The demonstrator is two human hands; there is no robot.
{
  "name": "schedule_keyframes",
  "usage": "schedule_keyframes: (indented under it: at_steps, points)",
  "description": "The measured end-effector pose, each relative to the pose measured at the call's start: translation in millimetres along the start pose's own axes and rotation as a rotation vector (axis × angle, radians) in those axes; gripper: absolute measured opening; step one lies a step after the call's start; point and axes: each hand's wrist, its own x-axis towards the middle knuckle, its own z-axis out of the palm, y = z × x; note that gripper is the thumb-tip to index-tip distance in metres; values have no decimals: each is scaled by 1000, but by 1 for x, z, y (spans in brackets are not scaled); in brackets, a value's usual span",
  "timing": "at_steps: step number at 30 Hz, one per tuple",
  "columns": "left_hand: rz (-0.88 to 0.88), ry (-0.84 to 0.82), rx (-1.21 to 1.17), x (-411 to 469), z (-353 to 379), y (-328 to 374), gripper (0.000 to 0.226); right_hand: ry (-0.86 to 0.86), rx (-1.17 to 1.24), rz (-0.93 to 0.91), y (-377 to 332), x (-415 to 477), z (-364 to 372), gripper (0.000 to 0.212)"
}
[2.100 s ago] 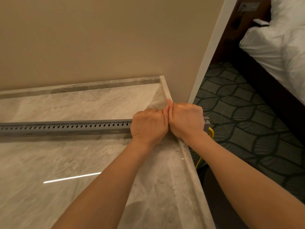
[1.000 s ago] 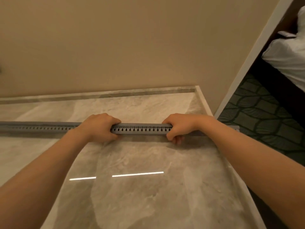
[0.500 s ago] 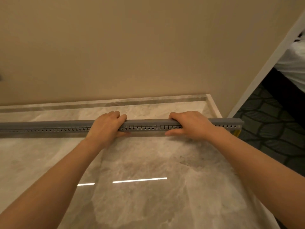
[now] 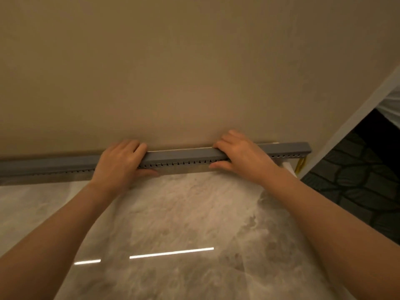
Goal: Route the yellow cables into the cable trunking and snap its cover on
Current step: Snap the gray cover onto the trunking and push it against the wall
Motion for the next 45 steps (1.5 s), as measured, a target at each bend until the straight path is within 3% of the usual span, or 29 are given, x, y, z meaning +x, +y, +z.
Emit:
schedule_keyframes:
  at_steps: [7,13,19,24,27,36,45]
  points:
    - [-19,-1,62,12,15,-18,59,226,-9,-83,14,21,19,41]
    - [-126,-64,152,10,21,-10,55,342,-215,-62,9,12,34,35]
    - [-213,-199,152,11,5,5,69,247,-231,51,-13,8,35,36]
    - [-254,-159,173,-11,-33,23,61,44,-245,168,-42,16,25,56]
    - [-282,-148,200,-32,-55,35,57,30,-208,171,-61,22,26,57]
    - [-590,-178,157,-131,-129,42,55,-7,-114,-55,-176,47,3,55]
    - [-715,-197,121,-274,-197,4,55,43,79,-120,-360,59,-2,50]
